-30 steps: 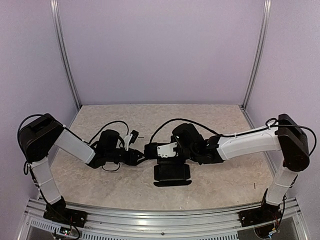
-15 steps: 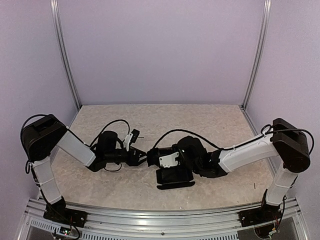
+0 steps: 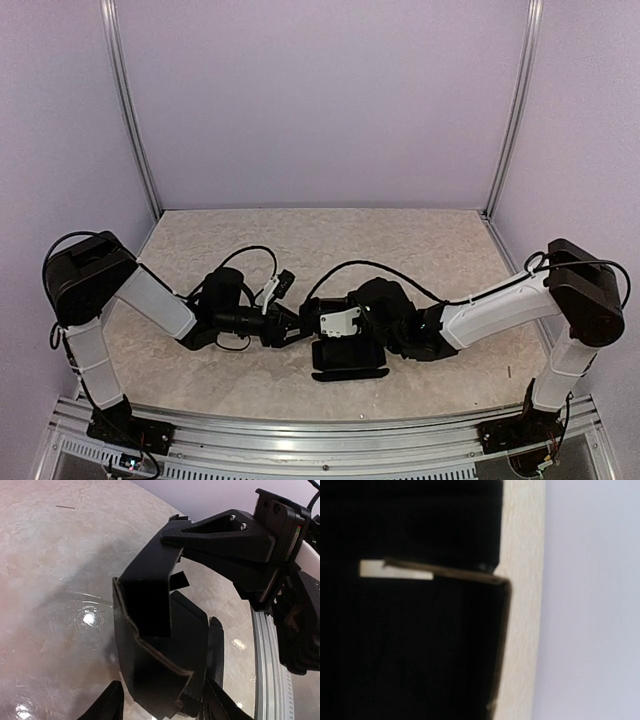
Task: Fold the paper box
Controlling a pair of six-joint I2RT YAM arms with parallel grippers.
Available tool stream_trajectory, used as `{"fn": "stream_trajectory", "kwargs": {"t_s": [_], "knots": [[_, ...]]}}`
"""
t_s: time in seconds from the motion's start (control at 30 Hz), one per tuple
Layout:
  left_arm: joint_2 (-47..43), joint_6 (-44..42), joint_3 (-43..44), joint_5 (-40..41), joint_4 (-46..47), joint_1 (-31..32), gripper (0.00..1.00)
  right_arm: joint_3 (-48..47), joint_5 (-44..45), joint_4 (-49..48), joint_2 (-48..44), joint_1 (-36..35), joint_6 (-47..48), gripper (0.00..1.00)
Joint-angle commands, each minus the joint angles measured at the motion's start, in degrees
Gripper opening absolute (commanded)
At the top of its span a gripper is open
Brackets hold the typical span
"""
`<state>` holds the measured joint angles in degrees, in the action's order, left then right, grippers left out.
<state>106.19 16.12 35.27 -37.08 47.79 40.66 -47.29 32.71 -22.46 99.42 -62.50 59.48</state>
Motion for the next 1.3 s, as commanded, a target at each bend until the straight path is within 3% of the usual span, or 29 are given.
{"fn": "stream_trajectory", "kwargs": {"t_s": [0.0, 0.2, 0.4, 0.53, 0.7, 0.87, 1.0, 1.07, 1.2, 1.27], "knots": [[1.3, -2.15, 2.3, 0.86, -2.66, 0.82, 0.53, 1.03, 0.73, 0.09, -1.76, -1.18, -2.22, 0.0], [1.3, -2.38, 1.55, 1.87, -1.47, 0.82, 0.53, 5.36, 2.62, -7.29, -1.36, -3.66, 3.17, 0.0], [-3.25, -2.47, -3.09, 5.12, -0.92, 2.1, 0.51, 12.35, 5.88, -26.5, 0.02, -6.1, 13.48, 0.0], [-2.45, -3.52, -0.37, 4.71, -6.58, 3.03, 0.4, 13.23, 7.51, -29.98, 0.35, -7.39, 15.54, 0.0], [-1.62, -3.87, 1.98, 10.14, -8.11, 5.61, 0.25, 13.07, 8.12, -28.31, 0.59, -7.94, 15.85, 0.0], [-1.83, -3.38, 2.65, 21.35, -9.05, 7.85, 0.08, 11.04, 8.1, -19.32, -0.47, -8.03, 11.02, 0.0], [-1.11, -4.38, 2.94, 26.87, -9.32, 7.94, 0.02, 8.9, 4.89, -7.13, -2.98, -7.86, 5.29, 0.0], [-0.18, -5.72, 3.37, 28.96, -9.14, 7.91, 0.0, 6.37, 2.86, 0.99, -3.69, -7.09, 0.75, 0.07], [2.29, -8.59, 3.64, 31.49, -7.24, 7.94, 0.0, -2.28, -7.25, 20.53, -5.37, -3.73, -10.25, 0.32], [3.18, -9.66, 2.86, 31.7, -4.93, 8.02, 0.0, -6.76, -13.77, 29.34, -6.32, -1.21, -13.9, 0.38]]}}
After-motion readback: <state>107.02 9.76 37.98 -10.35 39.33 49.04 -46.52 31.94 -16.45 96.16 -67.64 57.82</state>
